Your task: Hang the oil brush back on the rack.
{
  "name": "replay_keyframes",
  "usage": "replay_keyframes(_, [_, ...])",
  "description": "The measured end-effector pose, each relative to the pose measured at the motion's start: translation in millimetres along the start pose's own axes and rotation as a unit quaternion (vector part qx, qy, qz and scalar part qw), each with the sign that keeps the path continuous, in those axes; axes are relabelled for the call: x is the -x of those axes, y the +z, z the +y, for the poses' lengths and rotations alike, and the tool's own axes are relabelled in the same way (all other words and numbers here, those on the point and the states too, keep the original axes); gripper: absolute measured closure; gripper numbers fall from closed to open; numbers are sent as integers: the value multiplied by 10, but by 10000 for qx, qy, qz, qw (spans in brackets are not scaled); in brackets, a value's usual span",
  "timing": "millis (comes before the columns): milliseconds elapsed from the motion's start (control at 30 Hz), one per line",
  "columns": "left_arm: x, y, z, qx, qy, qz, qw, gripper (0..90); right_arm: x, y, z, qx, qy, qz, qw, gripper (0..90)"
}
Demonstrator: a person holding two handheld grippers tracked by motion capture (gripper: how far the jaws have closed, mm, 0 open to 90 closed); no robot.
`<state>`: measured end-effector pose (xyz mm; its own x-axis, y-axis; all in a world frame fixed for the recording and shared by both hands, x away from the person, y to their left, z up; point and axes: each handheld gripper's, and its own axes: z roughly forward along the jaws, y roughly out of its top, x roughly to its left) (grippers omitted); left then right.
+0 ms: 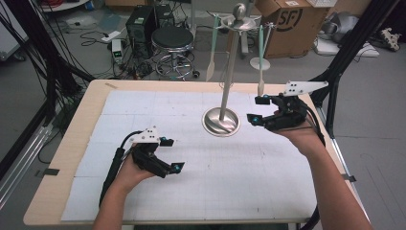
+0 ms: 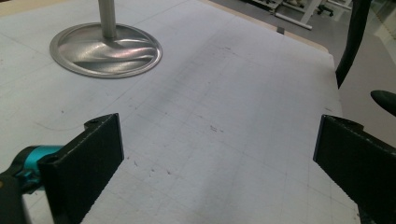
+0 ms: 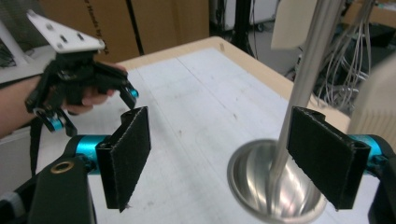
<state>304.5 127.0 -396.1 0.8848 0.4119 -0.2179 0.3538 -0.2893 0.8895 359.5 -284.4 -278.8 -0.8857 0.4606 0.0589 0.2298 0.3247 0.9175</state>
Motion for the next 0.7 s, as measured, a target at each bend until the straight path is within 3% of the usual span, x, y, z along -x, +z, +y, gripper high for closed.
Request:
replay_keyframes(333, [3,2,2,-6,15,-8,10000,22,-40,-8,-296,-171,260,-299,9991,194])
replay_keyframes(700, [4,0,2,-7,11,-18,10000,22,-96,14,-603,-191,508,-372,9978,162])
